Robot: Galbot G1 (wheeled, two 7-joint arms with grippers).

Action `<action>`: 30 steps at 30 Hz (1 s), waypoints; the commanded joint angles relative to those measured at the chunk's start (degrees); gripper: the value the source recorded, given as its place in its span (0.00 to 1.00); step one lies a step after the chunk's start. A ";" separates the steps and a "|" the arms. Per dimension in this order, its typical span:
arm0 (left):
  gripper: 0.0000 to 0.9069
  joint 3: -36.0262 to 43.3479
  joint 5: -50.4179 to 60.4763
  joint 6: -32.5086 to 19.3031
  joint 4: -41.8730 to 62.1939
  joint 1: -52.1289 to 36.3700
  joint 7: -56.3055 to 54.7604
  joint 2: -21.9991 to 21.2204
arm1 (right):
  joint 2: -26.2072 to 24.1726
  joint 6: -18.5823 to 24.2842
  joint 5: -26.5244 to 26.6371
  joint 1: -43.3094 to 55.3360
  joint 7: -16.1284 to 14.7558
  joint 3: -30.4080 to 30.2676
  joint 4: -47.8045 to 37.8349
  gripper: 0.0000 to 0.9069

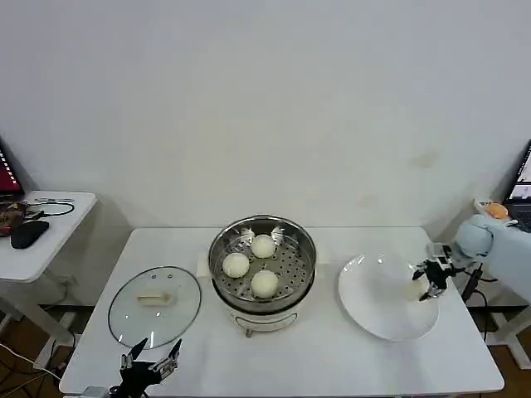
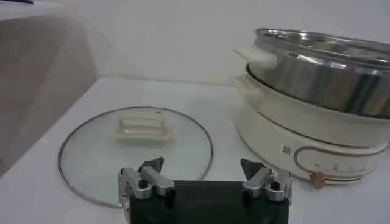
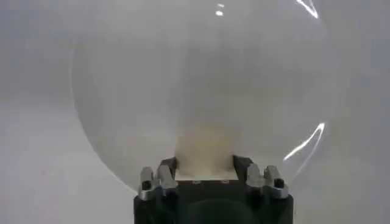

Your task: Take steamed baozi put them in steamer then cover it.

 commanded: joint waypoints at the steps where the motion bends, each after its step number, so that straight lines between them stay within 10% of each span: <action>1: 1.00 0.29 0.05 0.04 -0.02 -0.14 -0.08 0.09 | -0.57 -3.96 11.27 14.45 1.19 -10.80 11.43 0.71; 30: 1.00 1.48 0.36 -0.06 -1.61 0.25 -0.08 0.41 | 13.19 -22.58 41.27 41.03 15.10 -23.39 33.52 0.73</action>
